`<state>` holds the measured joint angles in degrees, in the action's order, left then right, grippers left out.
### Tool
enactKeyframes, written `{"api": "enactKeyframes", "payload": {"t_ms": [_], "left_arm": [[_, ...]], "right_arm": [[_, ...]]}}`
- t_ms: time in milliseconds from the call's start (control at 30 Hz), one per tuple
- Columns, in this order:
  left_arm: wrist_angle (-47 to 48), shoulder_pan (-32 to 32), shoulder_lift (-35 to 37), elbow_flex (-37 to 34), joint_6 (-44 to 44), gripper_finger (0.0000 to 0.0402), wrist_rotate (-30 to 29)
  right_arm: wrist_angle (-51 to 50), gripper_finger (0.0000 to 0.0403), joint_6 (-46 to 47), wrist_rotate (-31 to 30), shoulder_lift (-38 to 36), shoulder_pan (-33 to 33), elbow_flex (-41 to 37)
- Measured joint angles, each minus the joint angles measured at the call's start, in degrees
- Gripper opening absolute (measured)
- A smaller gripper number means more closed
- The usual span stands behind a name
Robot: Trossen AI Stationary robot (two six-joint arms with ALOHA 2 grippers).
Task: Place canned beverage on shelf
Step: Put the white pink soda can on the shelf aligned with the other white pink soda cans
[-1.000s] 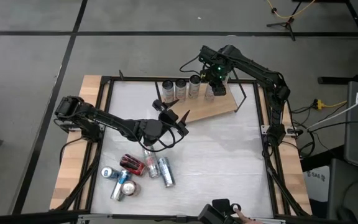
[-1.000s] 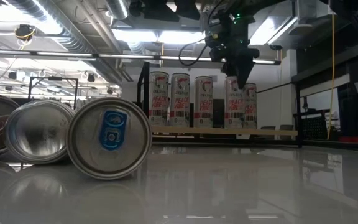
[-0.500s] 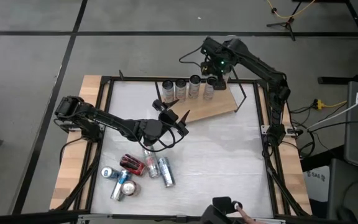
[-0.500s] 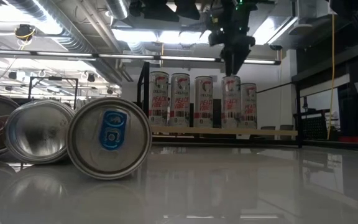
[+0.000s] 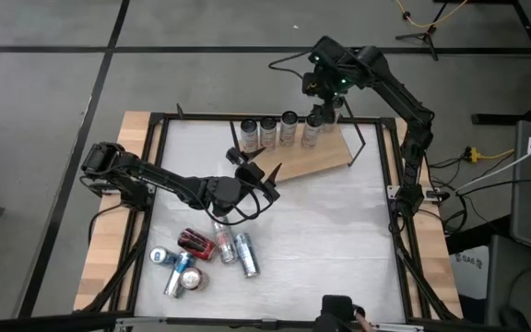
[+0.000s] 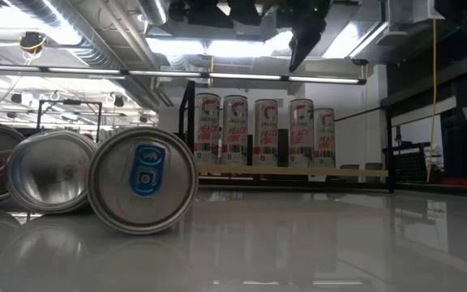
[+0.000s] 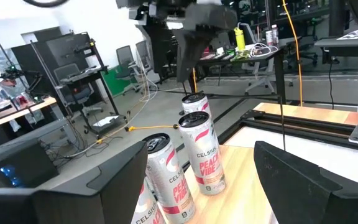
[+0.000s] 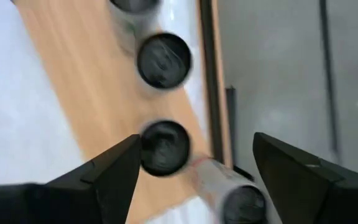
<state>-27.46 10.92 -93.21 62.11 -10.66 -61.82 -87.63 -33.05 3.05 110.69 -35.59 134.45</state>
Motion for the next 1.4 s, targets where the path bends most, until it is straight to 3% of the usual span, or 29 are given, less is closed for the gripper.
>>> {"api": "enactKeyframes", "payload": {"t_ms": [267,567,767,933,1100,1267,1400], "left_arm": [[0.05,0.01,0.36,-0.01,-1.03,0.0289,-1.35],[1.77,0.26,7.19,-0.04,-5.46,0.0269,-2.12],[16.12,0.35,14.7,-0.04,-1.55,0.0223,-2.02],[30.91,0.39,21.1,-0.04,7.8,0.0179,-1.07],[42.93,0.12,26.27,-0.04,16.13,0.0138,0.71],[46.97,-0.26,28.11,-0.02,19.54,0.0109,2.02],[46.97,-0.35,28.06,-0.02,19.54,0.0097,2.43]], "right_arm": [[-1.42,0.0303,9.91,14.45,-0.08,1.09,-0.07],[-2.21,0.0303,10.74,12.52,-0.45,10.3,-0.09],[-2.42,0.03,10.66,12.64,-0.93,15.03,-2.13],[-1.5,0.0263,11.73,13.5,-4.15,15.34,-10.85],[9.58,0.0211,13.6,13.23,-9.03,14.91,-25.49],[20.02,0.0168,16.53,10.56,-11.23,14.95,-36.21],[24.86,0.0145,17.84,5.06,-11.29,14.98,-41.76]]}}
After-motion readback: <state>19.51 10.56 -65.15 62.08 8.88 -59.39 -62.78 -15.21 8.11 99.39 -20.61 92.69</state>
